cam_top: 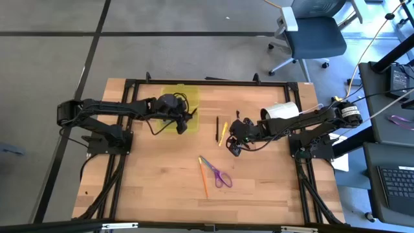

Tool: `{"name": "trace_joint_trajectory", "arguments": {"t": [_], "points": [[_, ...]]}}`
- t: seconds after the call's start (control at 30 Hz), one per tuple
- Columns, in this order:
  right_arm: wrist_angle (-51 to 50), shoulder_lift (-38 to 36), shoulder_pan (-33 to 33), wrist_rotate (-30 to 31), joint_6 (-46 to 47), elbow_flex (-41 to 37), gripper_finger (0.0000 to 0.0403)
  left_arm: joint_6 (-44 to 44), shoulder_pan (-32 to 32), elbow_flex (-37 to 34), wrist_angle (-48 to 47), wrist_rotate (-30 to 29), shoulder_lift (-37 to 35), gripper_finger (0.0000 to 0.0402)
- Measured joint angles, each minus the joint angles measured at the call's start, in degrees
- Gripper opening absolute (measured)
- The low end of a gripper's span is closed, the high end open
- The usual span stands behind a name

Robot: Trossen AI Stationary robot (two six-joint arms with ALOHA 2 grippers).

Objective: Pick & place school supplies into a supply box
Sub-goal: Put the black pen into the yellow supply box

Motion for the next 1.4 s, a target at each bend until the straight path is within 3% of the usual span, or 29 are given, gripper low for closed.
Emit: {"name": "trace_joint_trajectory", "arguments": {"t": [0.5,0.83,1.07,1.4], "points": [[-4.65,0.00,0.00,-0.13,0.41,0.00,0.0187,9.31,7.44,2.89,-22.45,1.07,1.33,0.0018],[-6.69,0.00,-0.06,-0.11,1.87,0.00,0.0187,16.98,7.41,18.57,-38.57,1.09,17.65,0.0018],[-13.98,0.00,-0.04,-0.61,6.05,-0.02,0.0187,19.52,7.13,23.21,-39.81,1.77,26.03,0.0022],[-21.49,0.00,-0.04,-1.06,11.27,-0.02,0.0187,20.40,7.11,24.00,-42.92,1.75,28.76,0.0029]]}}
